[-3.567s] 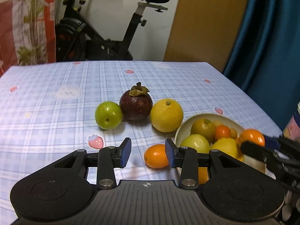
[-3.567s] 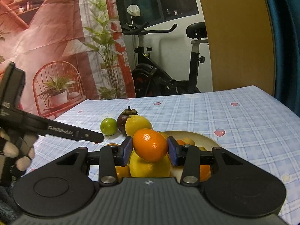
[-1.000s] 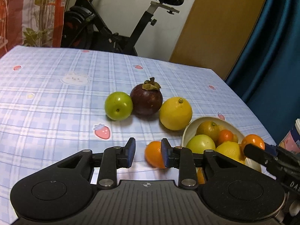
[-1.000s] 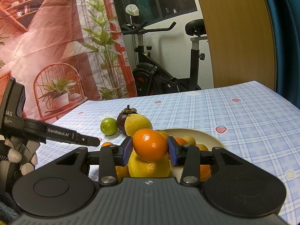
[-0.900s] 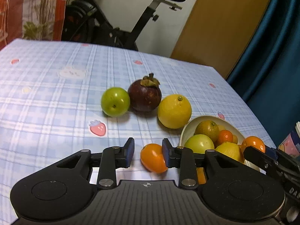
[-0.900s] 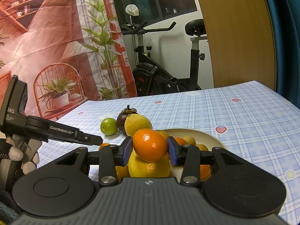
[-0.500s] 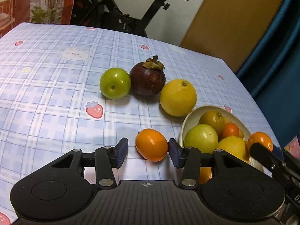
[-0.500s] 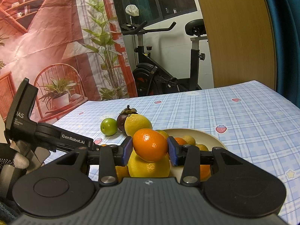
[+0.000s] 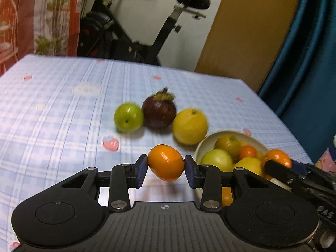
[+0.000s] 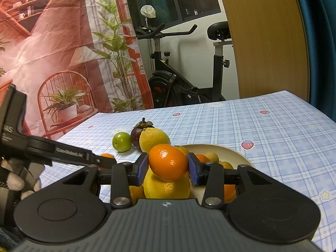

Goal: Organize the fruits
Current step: 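Carry the left tool's tangerine over the cream plate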

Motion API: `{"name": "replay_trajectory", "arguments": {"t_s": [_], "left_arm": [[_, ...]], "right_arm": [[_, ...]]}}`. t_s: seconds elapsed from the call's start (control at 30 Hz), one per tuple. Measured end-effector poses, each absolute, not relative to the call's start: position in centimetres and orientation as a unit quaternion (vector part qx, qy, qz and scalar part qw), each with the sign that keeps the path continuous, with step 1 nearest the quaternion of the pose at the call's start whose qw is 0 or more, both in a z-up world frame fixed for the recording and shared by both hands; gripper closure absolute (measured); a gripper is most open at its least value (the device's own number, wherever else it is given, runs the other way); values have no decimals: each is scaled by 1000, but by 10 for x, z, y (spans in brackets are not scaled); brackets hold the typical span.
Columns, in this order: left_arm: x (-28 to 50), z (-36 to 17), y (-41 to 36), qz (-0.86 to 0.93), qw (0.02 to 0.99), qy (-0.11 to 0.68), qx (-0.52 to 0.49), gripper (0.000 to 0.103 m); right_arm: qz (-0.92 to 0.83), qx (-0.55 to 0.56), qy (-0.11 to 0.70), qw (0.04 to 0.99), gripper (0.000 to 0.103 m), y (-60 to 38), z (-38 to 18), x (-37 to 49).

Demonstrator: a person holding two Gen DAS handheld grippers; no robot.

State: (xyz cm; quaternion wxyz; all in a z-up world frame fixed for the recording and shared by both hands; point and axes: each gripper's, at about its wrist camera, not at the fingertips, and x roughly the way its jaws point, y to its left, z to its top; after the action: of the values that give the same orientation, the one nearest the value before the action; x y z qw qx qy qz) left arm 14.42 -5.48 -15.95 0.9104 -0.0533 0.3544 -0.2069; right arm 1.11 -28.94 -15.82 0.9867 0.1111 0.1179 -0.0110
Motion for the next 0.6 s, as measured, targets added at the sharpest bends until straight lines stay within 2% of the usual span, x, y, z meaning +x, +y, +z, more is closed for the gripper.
{"name": "replay_trajectory", "arguments": {"t_s": [0.23, 0.6], "left_arm": [[123, -139, -79, -271, 907, 321, -27, 63], [96, -150, -112, -365, 866, 343, 13, 63]], "right_arm": [[-29, 120, 105, 987, 60, -299, -150, 0], [-59, 146, 148, 976, 60, -316, -159, -18]]}}
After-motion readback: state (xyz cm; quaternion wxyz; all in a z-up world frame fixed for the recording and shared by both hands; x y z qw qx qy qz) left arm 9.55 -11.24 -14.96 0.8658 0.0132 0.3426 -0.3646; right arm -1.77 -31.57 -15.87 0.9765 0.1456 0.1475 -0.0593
